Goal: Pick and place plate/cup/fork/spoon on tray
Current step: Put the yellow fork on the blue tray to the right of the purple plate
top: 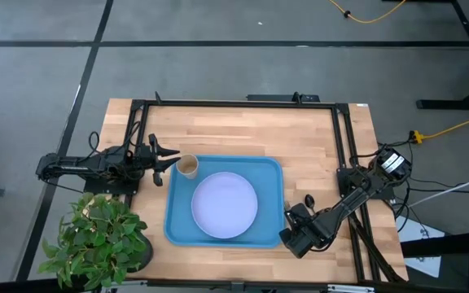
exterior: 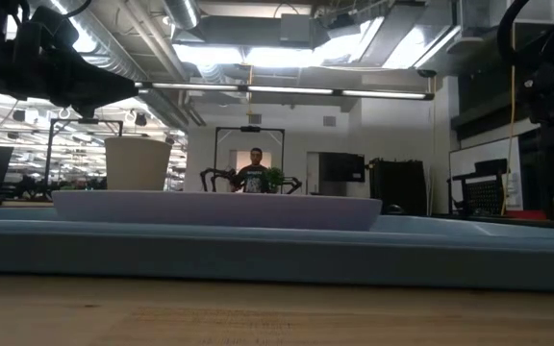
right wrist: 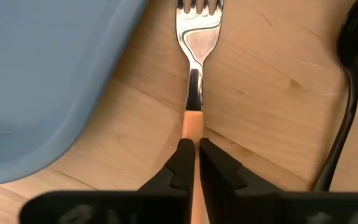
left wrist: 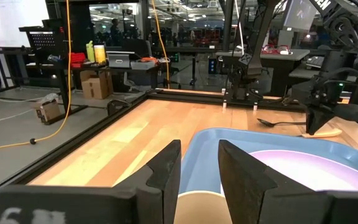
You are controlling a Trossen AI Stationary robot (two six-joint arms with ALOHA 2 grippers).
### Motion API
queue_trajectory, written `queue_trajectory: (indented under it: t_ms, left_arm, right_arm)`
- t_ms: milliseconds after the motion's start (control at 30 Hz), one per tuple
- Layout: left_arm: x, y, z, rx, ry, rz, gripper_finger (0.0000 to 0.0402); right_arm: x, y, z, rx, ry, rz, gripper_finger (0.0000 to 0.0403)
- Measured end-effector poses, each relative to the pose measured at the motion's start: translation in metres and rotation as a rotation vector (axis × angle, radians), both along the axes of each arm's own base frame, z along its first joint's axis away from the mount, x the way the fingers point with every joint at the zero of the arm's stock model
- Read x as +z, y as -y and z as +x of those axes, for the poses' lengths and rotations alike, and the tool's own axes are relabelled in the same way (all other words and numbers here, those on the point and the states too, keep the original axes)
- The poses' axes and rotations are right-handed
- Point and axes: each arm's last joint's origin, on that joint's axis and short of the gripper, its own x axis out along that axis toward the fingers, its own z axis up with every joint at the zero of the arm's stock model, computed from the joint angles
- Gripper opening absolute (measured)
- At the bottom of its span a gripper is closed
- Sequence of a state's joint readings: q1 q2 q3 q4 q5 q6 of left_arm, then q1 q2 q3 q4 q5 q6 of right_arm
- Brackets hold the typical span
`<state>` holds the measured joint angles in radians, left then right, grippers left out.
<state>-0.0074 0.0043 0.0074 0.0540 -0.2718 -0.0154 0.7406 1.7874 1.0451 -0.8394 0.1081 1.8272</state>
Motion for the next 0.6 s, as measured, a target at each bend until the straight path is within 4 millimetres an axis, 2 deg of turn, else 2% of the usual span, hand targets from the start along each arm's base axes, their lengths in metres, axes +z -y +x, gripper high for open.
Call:
queue_trajectory:
  t_ms: [600]
  left_arm:
    - [0.0000, 0.0000, 0.0000, 0.000, 0.000, 0.000, 0.0101]
  right_arm:
    - [-0.0008, 0.0003, 0.0000, 0.003, 0.015, -0.022, 0.0035]
